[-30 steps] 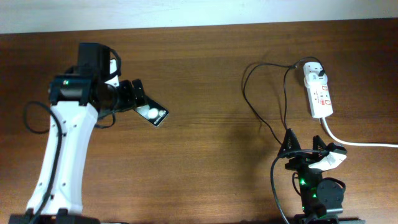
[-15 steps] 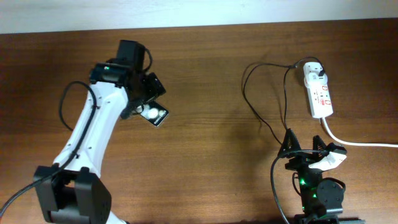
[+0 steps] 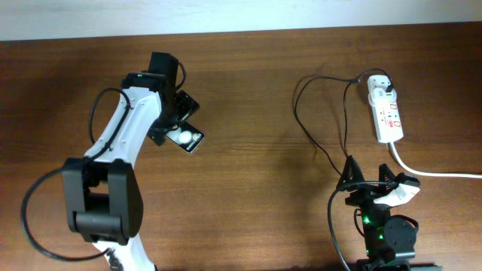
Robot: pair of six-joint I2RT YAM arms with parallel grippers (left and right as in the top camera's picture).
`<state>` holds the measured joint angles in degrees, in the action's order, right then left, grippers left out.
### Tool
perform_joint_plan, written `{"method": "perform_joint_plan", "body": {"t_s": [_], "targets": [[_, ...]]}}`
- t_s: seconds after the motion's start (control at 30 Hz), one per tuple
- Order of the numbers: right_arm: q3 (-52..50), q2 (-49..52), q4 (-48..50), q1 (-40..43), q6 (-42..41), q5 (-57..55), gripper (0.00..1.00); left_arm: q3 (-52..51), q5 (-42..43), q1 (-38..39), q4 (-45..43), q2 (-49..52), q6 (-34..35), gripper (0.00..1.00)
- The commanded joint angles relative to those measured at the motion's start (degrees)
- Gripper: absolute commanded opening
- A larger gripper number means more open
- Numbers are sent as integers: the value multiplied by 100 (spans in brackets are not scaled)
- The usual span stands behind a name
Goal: Plug charger to phone and switch on socket
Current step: 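Move the left gripper forward over the black phone, then lower the left gripper and close it on the phone's sides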
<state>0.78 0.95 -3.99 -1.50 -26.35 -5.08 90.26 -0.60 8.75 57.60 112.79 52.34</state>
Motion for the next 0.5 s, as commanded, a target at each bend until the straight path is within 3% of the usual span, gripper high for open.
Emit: {"method": "perform_joint_plan", "body": {"t_s": [0.0,0.3,0.47], "targets": [[-46,-26,-24,-37,63,11,99,144,22,-205,-35,149,76,99],[-46,-26,-24,-37,63,11,99,140,-219,-291,-767,164,79,99],[-46,-26,-24,-37,63,11,99,140,-216,-291,-699,164,76,99]]}}
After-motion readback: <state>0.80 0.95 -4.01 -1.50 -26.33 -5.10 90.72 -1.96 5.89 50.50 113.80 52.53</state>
